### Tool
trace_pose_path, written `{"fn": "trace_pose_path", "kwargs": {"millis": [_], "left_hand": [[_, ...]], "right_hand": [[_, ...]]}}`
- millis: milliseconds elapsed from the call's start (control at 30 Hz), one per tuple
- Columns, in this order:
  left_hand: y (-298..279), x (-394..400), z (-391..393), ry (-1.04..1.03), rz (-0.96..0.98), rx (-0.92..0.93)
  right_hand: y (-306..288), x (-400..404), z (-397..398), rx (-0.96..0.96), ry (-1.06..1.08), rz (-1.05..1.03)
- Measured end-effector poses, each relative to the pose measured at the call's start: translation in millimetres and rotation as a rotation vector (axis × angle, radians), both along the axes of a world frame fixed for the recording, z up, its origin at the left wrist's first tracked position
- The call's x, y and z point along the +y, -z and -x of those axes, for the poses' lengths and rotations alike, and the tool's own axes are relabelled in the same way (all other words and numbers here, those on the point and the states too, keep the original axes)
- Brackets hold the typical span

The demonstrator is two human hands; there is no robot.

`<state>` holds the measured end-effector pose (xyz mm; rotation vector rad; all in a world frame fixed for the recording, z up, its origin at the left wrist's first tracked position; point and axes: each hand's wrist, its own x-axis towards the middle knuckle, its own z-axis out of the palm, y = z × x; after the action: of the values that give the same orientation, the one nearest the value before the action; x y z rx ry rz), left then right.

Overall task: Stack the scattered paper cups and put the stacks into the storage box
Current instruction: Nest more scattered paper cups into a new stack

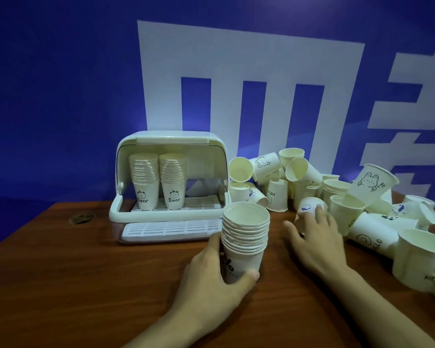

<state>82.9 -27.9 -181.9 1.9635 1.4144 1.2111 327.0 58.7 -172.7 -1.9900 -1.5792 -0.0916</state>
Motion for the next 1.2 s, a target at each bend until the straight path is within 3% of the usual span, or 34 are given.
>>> {"fn": "trace_pose_path", "kwargs": {"millis": [100, 233, 300, 400, 533, 633, 767, 833, 900, 1033, 1100, 1200], "left_hand": [[-1.7, -0.6, 0.3, 0.011, 0.013, -0.001], [-2.4, 0.1, 0.8, 0.004, 0.023, 0.003], [-2.3, -0.3, 0.4, 0.002, 0.026, 0.002], [-1.5, -0.5, -0.8, -0.005, 0.026, -0.003], [-0.8, 0.8, -1.4, 0.007, 0.058, -0.008], [-1.7, 3.4, -0.4, -0.009, 0.086, -0.011], [-4.9, 5.4, -0.3, 0.004, 0.085, -0.026], [-3.4, 5.6, -0.6, 0.009, 0.084, -0.029], [-2.3, 4.6, -0.1, -0.003, 0.069, -0.023], [-1.8, 3.7, 1.7, -0.005, 0.045, 0.006], [-1.5, 3.7, 2.2, -0.006, 0.049, 0.019], [-2.1, 2.0, 0.1, -0.010, 0.050, 0.033]], "right_hand": [[0.1, -1.1, -5.8, 0.139, 0.143, -0.182], [-3.1, -4.8, -10.1, 0.340, 0.128, -0.096], [-0.3, -2.5, -9.1, 0.352, 0.061, -0.106], [2.1, 6.1, -3.0, 0.191, -0.098, -0.129], [-7.3, 36.1, -2.3, -0.053, -0.224, 0.075], [-8.5, 54.5, 2.4, -0.089, -0.091, 0.102], [-1.8, 57.0, -0.4, -0.404, 0.101, -0.112], [-2.6, 52.8, -2.2, -0.264, 0.077, -0.249], [-17.6, 40.6, 5.6, 0.076, -0.019, -0.400], [-80.8, -15.7, 35.8, 0.612, -0.402, -0.555], [-95.6, -47.4, 49.1, 0.663, -0.594, -0.532], [-87.4, -72.4, 63.6, 0.503, -0.716, -0.468]]}}
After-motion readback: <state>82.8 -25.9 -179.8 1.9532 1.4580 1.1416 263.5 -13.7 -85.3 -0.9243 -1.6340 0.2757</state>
